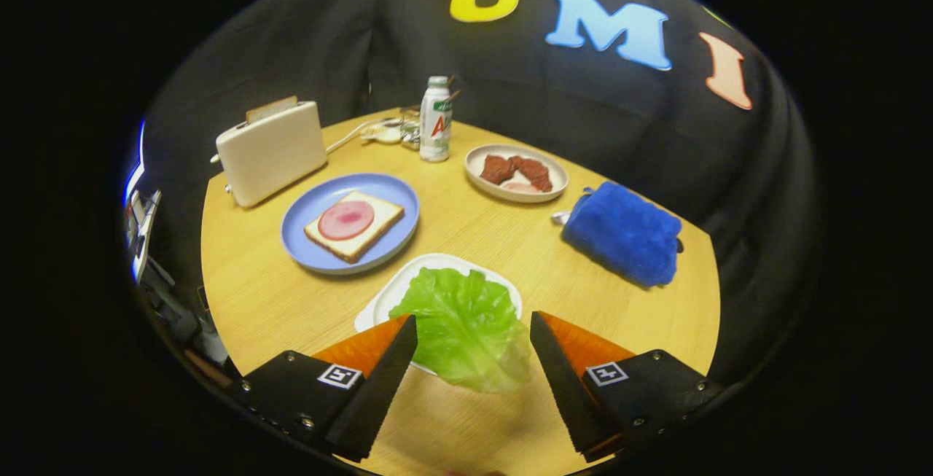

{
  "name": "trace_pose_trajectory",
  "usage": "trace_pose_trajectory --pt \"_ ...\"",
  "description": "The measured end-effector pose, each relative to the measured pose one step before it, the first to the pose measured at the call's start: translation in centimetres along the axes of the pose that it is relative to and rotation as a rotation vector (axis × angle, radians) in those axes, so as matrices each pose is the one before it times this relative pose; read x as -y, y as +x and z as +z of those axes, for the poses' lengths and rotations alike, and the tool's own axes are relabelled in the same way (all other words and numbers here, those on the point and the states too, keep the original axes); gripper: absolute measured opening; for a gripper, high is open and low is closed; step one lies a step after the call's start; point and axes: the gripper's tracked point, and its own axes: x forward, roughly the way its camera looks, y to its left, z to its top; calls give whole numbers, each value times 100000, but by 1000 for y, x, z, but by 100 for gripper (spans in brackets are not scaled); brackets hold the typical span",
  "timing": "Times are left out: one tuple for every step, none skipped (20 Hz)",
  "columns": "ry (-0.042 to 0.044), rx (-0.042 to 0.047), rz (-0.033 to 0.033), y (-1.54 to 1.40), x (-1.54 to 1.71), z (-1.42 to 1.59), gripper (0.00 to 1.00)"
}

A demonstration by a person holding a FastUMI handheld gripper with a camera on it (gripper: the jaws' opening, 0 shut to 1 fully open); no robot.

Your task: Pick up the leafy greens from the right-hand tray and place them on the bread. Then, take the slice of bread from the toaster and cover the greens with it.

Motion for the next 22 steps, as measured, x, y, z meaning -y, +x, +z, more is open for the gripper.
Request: trace_pose_trajectory --pt "-4883 -5657 1171 631 -278 -308 96" --pt "-5930 -4777 849 891 -92 -200 96" --pt "-4330 -3727 1126 842 -291 83 97" --pt "-2606 -3468 1648 716 -453 101 97" --pt "-1630 -3618 1585 673 -135 42 96" --pt "-257 -3245 1436 763 128 -72 96" --pt "661 -3240 -1 634 456 -257 97" --pt "1813 -3579 3608 364 143 -119 97" --pt "3850 -686 2204 310 -98 82 98" --pt "3058 -1169 5550 449 -581 -292 95" --pt "1571 -286 1322 -348 -36 -215 85" --pt "-1159 -1637 -730 505 353 -106 76" --pt "1554 600 -451 -573 35 231 59" --pt "-688 -1401 -229 61 -252 -285 42" --pt "-1762 -1395 -781 25 22 -197 25" --pt "-1762 -1218 -710 -193 -229 -371 25" --pt "-2961 -305 435 -254 -344 -65 25" --pt "624 2212 -2435 29 35 538 25" --pt "-598 86 -1458 -343 -56 -262 1" --pt "507 -1098 -325 -84 -80 -183 1" --pt "269 113 -1401 -311 157 135 1" --pt "192 1263 -2504 -690 323 432 1"
